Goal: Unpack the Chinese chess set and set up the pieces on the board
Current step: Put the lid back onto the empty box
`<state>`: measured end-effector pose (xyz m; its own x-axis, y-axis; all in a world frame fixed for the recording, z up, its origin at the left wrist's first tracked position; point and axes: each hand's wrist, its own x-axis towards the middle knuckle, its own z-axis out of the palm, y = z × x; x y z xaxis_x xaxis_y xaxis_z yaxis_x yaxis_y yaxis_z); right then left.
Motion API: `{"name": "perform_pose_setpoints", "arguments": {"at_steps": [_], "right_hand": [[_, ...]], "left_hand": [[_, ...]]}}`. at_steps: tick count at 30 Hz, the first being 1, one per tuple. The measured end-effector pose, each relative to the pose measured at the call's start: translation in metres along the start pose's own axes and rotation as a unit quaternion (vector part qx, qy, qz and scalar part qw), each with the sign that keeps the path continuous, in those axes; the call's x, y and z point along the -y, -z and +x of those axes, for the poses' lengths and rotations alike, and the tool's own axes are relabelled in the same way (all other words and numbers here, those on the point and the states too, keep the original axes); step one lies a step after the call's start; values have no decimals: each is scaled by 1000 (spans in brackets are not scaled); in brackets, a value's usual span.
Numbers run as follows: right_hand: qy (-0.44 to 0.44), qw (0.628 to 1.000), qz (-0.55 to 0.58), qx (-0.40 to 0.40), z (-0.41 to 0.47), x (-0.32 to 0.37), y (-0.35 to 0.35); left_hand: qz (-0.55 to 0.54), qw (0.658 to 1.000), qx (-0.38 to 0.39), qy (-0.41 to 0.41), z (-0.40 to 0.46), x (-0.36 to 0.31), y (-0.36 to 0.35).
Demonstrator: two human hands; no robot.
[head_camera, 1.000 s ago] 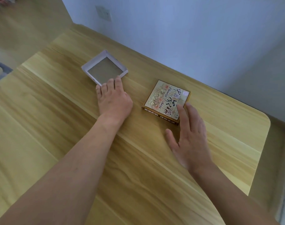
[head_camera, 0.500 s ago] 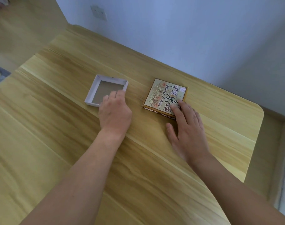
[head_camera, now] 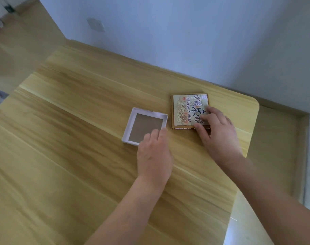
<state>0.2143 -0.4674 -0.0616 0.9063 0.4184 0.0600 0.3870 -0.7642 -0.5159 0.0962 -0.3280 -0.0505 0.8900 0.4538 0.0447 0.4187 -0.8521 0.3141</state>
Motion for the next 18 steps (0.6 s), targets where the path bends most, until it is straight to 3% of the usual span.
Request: {"name": "perform_pose_setpoints", "arguments": {"at_steps": [8,13,18], "right_hand": [[-111,990,68,-54,-4,-26,19],[-179,982,36,-37,4,-33,31],[-180,979,91,-30,9,-34,34]], "left_hand": [[0,1000,-7,-28,-25,-53,-21],[15,998,9,-64,-30,-67,-25],[21,997,-17,-79,-4,-63,-17]]}}
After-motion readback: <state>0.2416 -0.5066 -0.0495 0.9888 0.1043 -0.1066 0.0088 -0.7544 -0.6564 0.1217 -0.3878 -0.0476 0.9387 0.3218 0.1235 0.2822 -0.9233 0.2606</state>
